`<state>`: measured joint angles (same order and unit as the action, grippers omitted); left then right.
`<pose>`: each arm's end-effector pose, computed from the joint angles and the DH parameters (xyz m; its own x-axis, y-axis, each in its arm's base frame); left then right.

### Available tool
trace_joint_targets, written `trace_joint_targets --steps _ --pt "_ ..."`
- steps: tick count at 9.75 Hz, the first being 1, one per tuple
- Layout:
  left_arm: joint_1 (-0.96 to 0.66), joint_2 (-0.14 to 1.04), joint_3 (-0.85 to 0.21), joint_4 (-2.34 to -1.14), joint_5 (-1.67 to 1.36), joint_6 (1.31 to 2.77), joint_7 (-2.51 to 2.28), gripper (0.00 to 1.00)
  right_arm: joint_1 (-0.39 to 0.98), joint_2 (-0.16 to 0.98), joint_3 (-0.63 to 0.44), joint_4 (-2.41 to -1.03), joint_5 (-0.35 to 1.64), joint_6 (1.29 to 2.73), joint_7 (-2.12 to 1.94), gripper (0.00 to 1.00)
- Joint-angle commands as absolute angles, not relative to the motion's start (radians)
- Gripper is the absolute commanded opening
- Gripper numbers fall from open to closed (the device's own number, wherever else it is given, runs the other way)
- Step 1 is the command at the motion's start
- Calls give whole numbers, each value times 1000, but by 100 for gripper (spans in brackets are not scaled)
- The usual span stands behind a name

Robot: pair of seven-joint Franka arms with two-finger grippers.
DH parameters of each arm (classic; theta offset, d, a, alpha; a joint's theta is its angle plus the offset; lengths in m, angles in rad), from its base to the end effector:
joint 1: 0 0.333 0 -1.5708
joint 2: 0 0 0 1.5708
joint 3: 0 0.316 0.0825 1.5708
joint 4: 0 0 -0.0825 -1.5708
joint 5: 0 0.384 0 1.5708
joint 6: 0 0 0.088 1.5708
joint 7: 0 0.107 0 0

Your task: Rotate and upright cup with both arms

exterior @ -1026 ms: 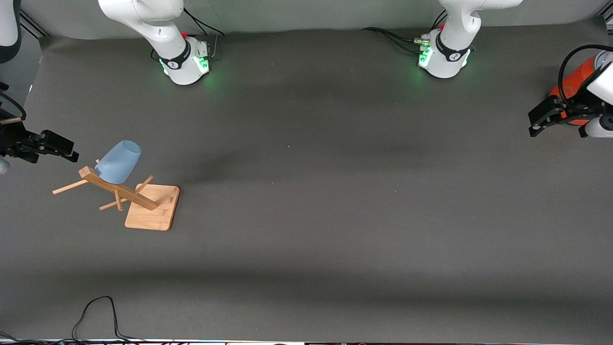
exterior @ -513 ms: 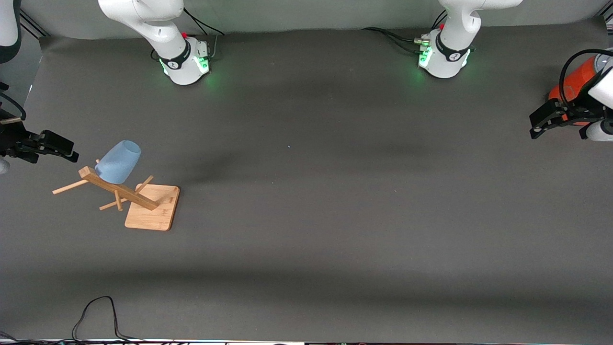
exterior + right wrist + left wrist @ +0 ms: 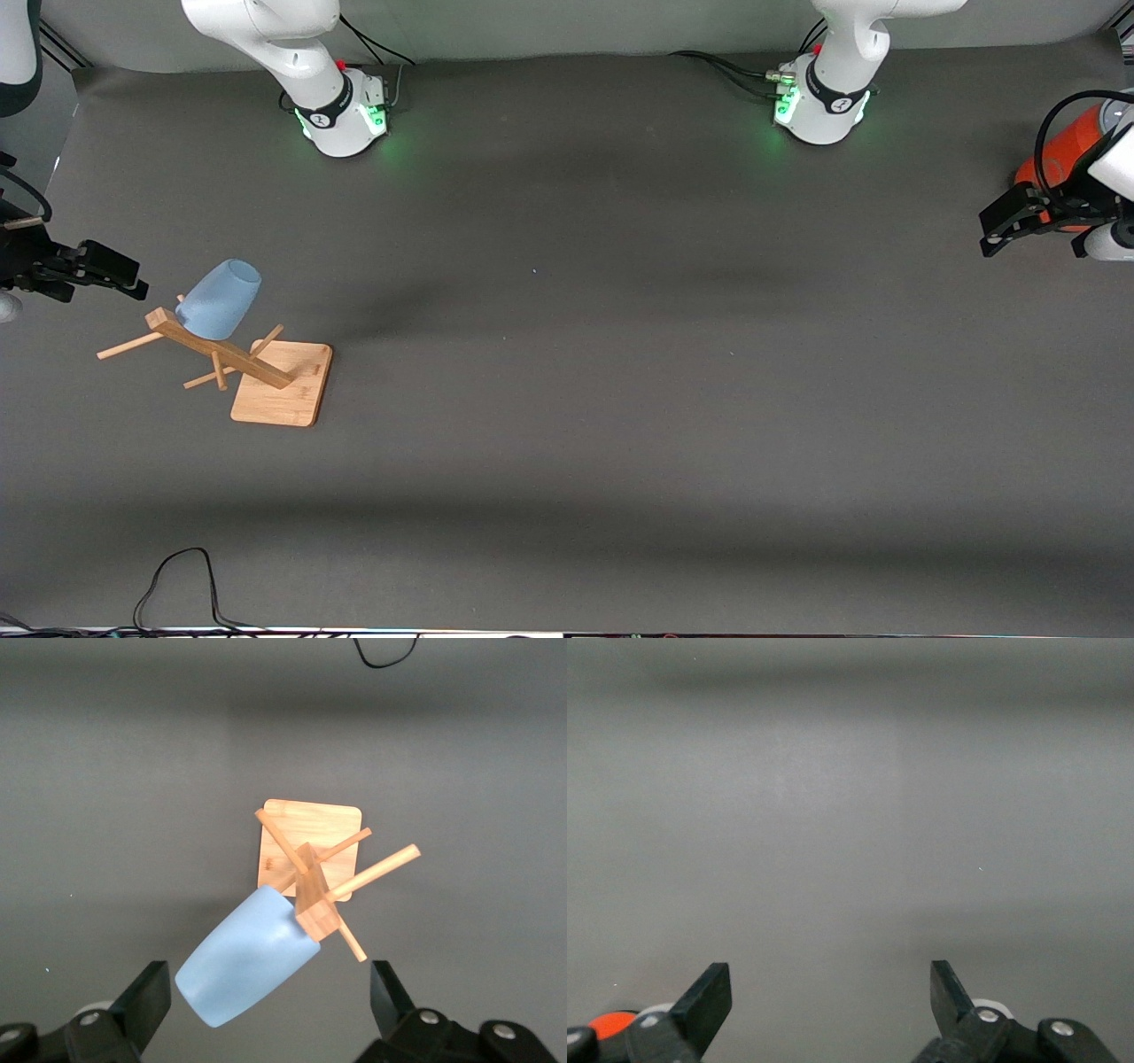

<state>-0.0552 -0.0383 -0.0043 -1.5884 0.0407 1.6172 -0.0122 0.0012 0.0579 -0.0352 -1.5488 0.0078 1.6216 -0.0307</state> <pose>0.5468 -0.0284 0.6416 0.9965 -0.0490 0.0675 -0.0464 -0.9981 -0.0400 0.5767 -0.0182 0.6067 0.9999 -0.0036 0.0151 -0.0035 -1.0000 -0.0053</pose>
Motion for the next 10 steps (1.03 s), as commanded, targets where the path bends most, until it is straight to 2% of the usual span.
trace_joint_targets --steps 1,3,7,10 --pt "-54 -34 -6 -1571 55 1609 -12 100 27 25 -31 -1566 2 1598 29 100" --pt "-54 -34 -6 -1571 58 1608 -12 100 60 -26 -31 -1638 5 1614 244 100" --pt "-55 -34 -8 -1571 58 1614 -12 100 58 -55 -44 -1703 69 1614 754 100" --pt "-54 -34 -6 -1571 58 1614 -12 100 58 -74 -75 -1755 71 1614 818 100"
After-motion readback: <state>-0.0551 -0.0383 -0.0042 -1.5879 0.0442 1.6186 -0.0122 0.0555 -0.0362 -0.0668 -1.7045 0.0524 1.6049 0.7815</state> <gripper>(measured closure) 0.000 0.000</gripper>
